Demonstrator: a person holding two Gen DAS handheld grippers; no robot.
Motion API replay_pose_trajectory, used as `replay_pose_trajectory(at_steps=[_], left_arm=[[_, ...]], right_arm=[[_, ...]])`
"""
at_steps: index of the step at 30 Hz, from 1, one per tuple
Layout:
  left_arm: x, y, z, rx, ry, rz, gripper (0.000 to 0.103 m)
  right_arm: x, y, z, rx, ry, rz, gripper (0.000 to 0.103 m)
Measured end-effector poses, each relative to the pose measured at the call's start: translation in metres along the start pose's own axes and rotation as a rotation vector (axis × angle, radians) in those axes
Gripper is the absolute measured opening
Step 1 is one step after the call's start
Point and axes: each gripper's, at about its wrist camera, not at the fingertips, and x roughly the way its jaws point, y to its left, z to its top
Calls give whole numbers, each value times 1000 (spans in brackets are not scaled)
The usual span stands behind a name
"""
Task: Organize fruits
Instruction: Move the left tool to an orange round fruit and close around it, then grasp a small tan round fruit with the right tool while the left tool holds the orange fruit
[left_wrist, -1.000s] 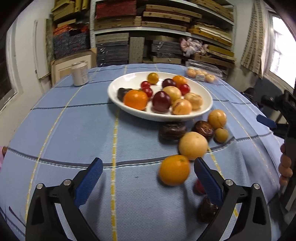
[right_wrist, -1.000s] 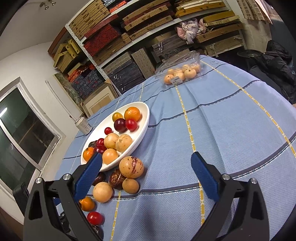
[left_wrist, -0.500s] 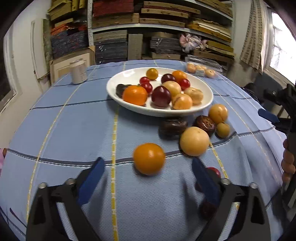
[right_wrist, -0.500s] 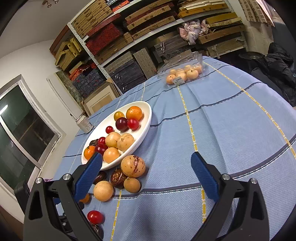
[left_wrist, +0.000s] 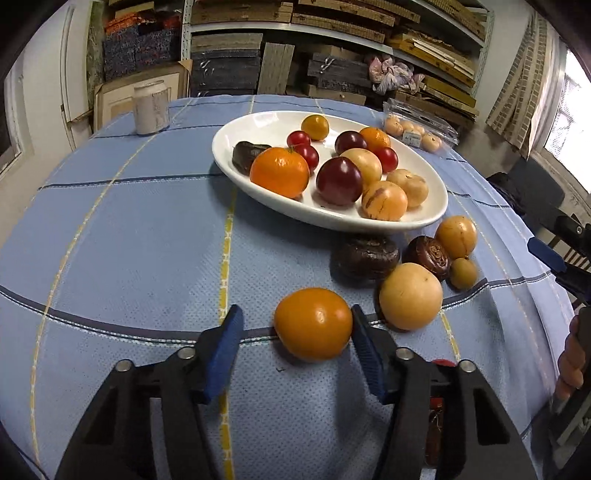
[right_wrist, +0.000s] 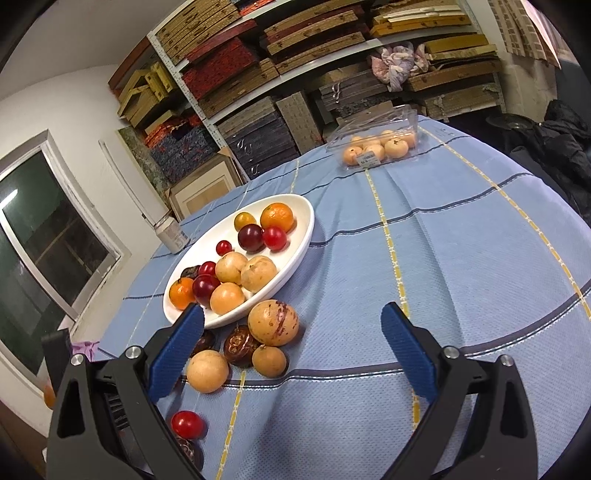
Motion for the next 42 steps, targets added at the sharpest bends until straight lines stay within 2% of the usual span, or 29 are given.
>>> replay_pose_trajectory(at_steps=[5, 11, 12, 13, 15, 16, 18, 23, 27, 30, 34, 36, 37, 42], left_arm=[[3, -2, 2, 5, -3, -13, 41], [4, 0, 5, 0, -13, -15, 39], [2, 0, 5, 0, -21, -12, 39], [1, 0, 4, 1, -27, -6, 39], [-2, 0, 4, 1, -37, 1, 39], [-3, 0, 3, 3, -41, 3, 39], [-5, -1, 3, 7, -44, 6, 39], [-4, -3, 2, 18, -39, 4, 39], [-4, -4, 1, 21, -35, 1, 39], [-3, -4, 1, 21, -30, -2, 39], [0, -3, 1, 18, -17, -8, 39], [2, -2, 1, 11, -6, -14, 39], [3, -1, 1, 6, -2, -19, 39], [1, 2, 0, -8, -10, -32, 39]], right_arm=[[2, 7, -4, -40, 13, -2, 95], [10, 24, -13, -158, 60, -5, 93], [13, 31, -17, -208, 79, -15, 85], [16, 36, -21, -246, 101, -23, 70], [28, 45, -31, -317, 165, -45, 54], [35, 49, -36, -348, 193, -58, 50], [41, 55, -42, -385, 218, -71, 49], [49, 51, -43, -363, 241, -89, 49], [60, 55, -42, -378, 259, -102, 39], [64, 59, -41, -396, 261, -107, 38], [74, 51, -38, -355, 305, -93, 37], [75, 49, -35, -340, 303, -84, 34], [75, 49, -36, -338, 300, -84, 29], [65, 52, -38, -336, 273, -38, 28]])
